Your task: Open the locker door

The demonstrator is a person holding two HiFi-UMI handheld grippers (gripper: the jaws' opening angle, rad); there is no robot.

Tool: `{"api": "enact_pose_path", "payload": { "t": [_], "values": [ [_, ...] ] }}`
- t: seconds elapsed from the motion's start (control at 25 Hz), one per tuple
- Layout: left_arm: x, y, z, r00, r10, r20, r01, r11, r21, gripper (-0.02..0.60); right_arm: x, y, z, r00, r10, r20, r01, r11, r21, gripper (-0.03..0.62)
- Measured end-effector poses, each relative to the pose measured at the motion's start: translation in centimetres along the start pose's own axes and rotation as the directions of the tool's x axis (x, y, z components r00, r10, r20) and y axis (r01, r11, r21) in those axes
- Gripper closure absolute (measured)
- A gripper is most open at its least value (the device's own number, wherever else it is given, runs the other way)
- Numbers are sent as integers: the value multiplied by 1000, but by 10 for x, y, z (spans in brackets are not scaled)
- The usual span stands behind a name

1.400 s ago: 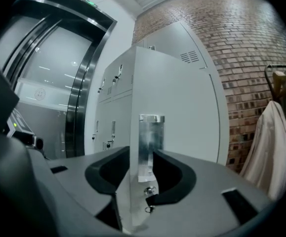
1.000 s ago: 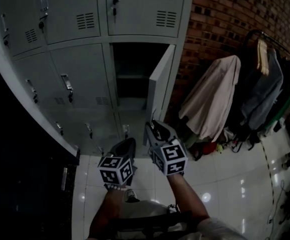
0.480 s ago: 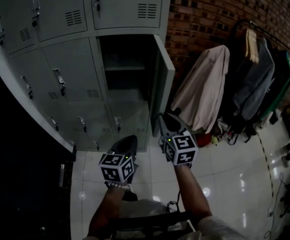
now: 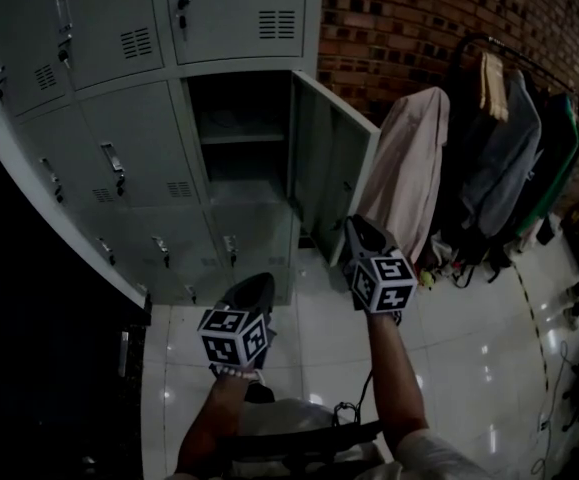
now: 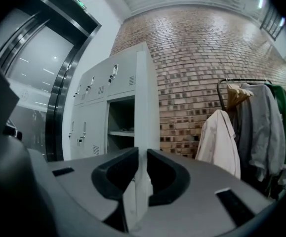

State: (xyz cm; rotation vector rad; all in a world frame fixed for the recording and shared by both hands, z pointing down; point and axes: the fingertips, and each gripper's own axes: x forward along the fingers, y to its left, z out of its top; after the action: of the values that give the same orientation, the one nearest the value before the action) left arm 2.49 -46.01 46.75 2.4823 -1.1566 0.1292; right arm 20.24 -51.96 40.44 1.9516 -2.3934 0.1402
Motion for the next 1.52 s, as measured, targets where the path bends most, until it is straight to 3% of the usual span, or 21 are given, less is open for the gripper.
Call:
{"api": "enact_pose_path", "payload": {
  "t": [0.32,1.52],
  "values": [
    [10,2,4,1000,-6,-12,6,1000,9,589,2,-19,1,1000,-19,6,19,1000,16,554],
    [-10,10,4,1000,24,3,-24,1000,-3,589,-17,16,16,998,-43,44,45,997,-64,553]
  ]
}}
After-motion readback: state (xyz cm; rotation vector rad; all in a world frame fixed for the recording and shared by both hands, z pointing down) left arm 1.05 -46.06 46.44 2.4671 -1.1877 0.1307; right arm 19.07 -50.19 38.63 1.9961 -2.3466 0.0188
